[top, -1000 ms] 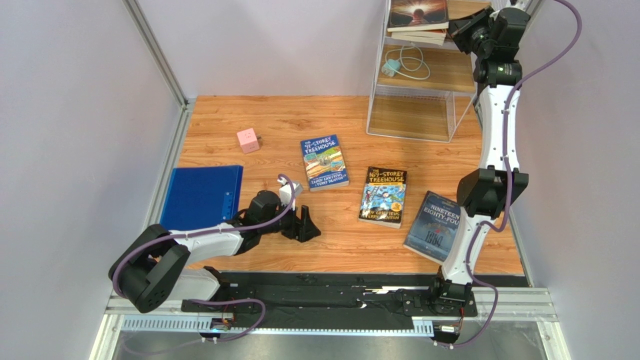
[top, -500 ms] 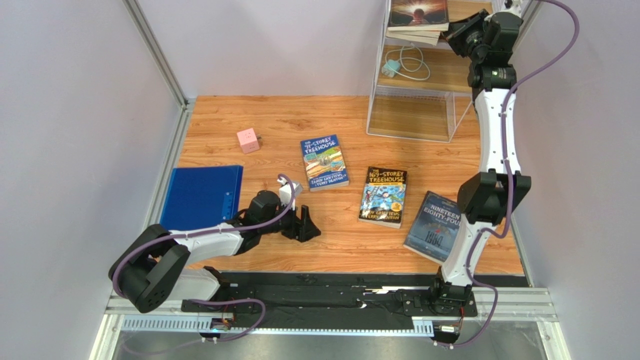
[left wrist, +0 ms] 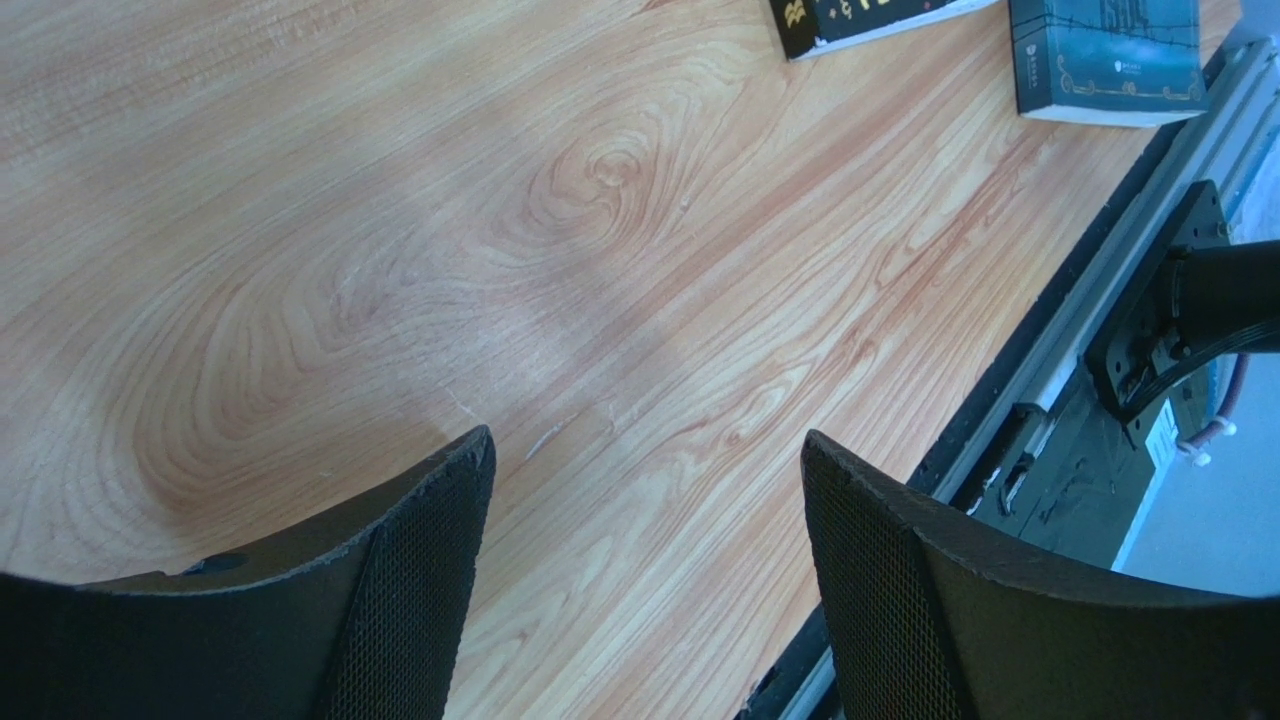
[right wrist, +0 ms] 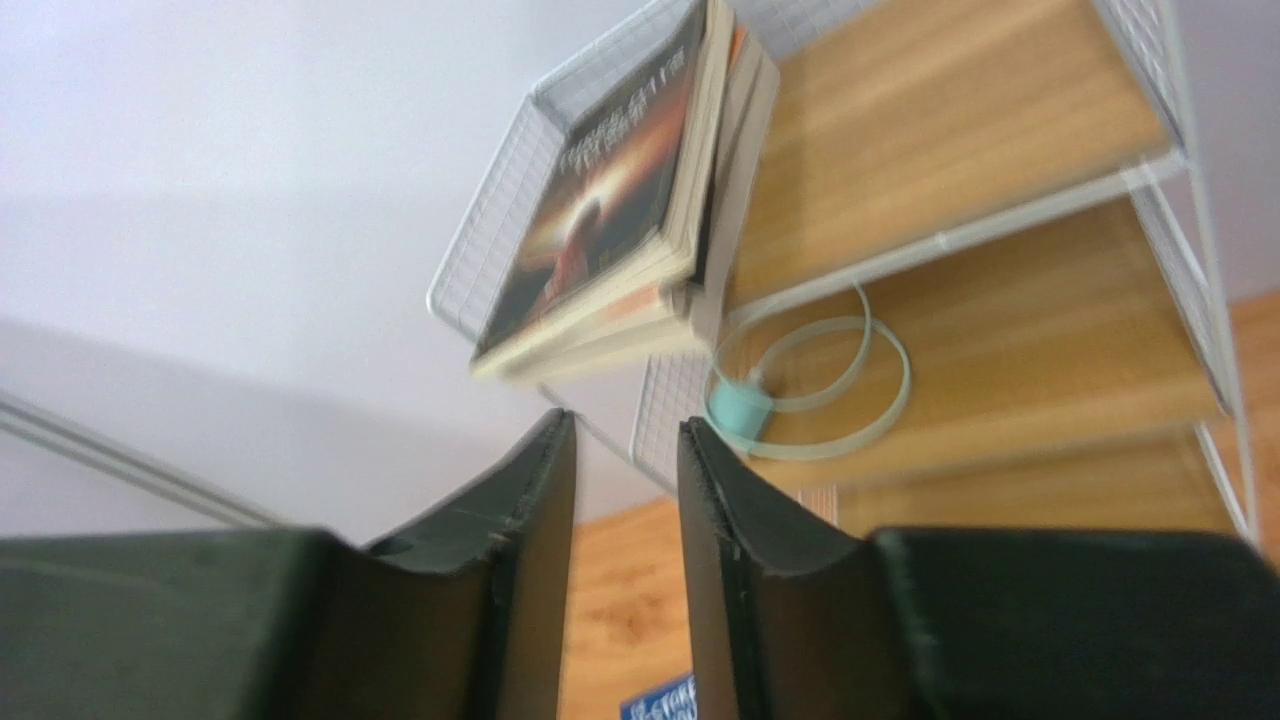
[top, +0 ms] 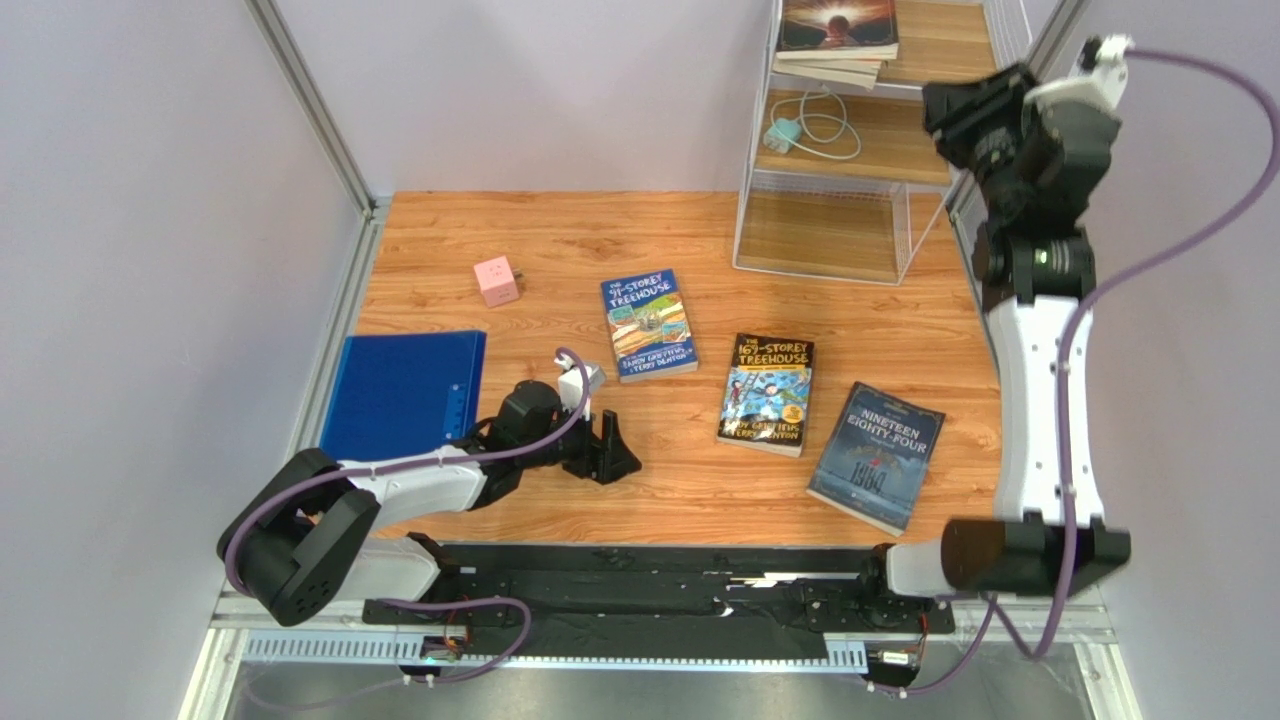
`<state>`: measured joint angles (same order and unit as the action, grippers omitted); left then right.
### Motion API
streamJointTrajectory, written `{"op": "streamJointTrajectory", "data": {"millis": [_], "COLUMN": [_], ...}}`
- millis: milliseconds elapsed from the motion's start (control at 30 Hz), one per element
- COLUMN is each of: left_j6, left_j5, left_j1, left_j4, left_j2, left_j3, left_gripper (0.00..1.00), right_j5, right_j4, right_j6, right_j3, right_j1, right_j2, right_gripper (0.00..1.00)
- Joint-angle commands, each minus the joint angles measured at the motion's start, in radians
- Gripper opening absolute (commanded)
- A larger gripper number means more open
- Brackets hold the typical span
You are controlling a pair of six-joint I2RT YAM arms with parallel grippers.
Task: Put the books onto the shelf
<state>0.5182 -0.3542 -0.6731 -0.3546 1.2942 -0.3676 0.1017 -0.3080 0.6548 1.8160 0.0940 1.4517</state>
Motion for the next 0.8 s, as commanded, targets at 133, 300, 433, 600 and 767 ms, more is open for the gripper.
{"op": "streamJointTrajectory", "data": {"millis": [133,300,433,600,767], "left_j6": [-0.006,0.005,0.002,-0.012,-0.004], "left_j5": [-0.002,-0.022,0.004,0.060,0.063], "left_j1": [-0.026,-0.052,-0.082,-0.112,-0.118], "left_j4": [0.028,0.058,0.147,0.292,0.373], "left_j2": [0.091,0.293,0.479,0.602,0.717], "left_j3": [-0.149,-0.347,-0.558,-0.747,-0.893], "left_gripper": [0.79,0.20,0.00,0.00,0.00], "right_j5": [0.125,0.159,0.171,0.277,0.384], "right_j4": [0.018,0.003,0.036,0.157,0.368], "right_j6": [-0.012,-0.050,-0.063,-0.047,-0.046], "right_j3": [-0.815,-1.142,-1.231,-1.284,-1.302], "right_j1": [0.000,0.000,0.000,0.000,-0.002], "right_j2": [-0.453,-0.557,-0.496,-0.286,0.003], "right_gripper": [0.59,0.78,0.85,0.85,0.84]}}
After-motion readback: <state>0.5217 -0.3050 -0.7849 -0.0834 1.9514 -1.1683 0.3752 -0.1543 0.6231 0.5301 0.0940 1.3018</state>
